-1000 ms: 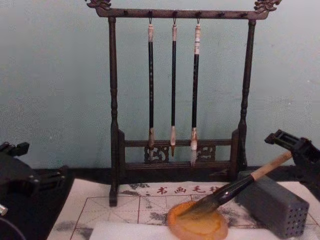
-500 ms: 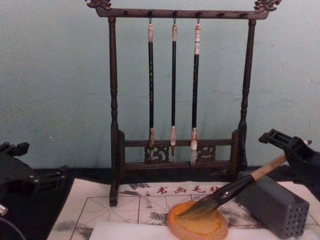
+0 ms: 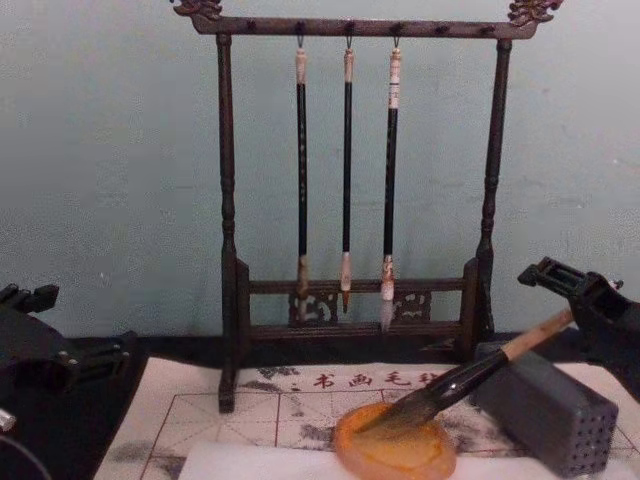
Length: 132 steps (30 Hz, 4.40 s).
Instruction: Pick up the brush from the inkstone, write on the paper, then place the brush back to its original position.
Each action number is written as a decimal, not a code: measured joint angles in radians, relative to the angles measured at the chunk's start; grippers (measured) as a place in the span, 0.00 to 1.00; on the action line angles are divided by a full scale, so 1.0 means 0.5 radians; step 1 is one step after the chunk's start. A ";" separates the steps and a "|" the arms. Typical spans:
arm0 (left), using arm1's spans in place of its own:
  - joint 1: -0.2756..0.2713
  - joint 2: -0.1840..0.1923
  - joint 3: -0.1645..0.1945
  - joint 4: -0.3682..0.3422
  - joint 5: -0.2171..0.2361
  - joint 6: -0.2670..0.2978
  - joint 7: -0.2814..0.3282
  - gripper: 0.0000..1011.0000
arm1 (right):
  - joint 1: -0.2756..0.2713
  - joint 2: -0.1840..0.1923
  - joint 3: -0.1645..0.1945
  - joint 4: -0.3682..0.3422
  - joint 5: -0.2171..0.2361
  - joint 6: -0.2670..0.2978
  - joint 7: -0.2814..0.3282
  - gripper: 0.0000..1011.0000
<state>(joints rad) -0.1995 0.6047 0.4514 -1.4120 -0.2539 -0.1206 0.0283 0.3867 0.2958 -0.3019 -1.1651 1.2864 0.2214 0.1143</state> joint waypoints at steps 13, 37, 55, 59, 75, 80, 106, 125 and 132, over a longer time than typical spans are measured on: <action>0.000 0.000 0.000 0.000 0.000 0.000 0.000 0.99 | -0.002 -0.001 0.003 -0.002 -0.001 0.003 0.000 0.68; 0.000 0.000 0.000 0.000 0.000 0.000 0.000 0.99 | -0.003 -0.001 0.005 -0.002 -0.004 0.005 0.000 0.18; 0.000 0.000 0.000 0.000 0.000 0.000 0.000 0.99 | 0.009 0.085 -0.083 -0.129 -0.014 -0.060 0.049 0.18; 0.000 0.000 0.000 0.000 0.000 0.000 0.000 0.99 | 0.013 0.131 -0.141 -0.187 -0.072 -0.101 0.073 0.18; 0.000 0.000 0.000 0.000 0.000 0.000 0.000 0.99 | 0.010 0.334 -0.313 -0.469 -0.558 -0.250 0.148 0.18; 0.000 0.000 0.000 0.000 0.000 0.000 0.000 0.99 | 0.012 0.378 -0.351 -0.523 -0.706 -0.287 0.172 0.18; 0.000 0.000 0.000 0.000 0.000 0.000 0.000 0.99 | -0.083 0.464 -0.333 -0.748 -1.050 -0.364 0.253 0.18; 0.000 0.000 0.000 0.000 0.000 0.000 0.000 0.99 | -0.430 0.617 -0.122 -1.128 -1.064 -0.333 0.237 0.18; 0.000 0.000 0.000 0.000 0.000 0.000 0.000 0.99 | -0.617 0.682 -0.011 -1.287 -1.062 -0.343 0.216 0.18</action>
<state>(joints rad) -0.1995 0.6047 0.4514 -1.4120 -0.2539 -0.1205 0.0283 0.0782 0.6370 -0.3075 -1.8086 0.7556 0.0497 0.2223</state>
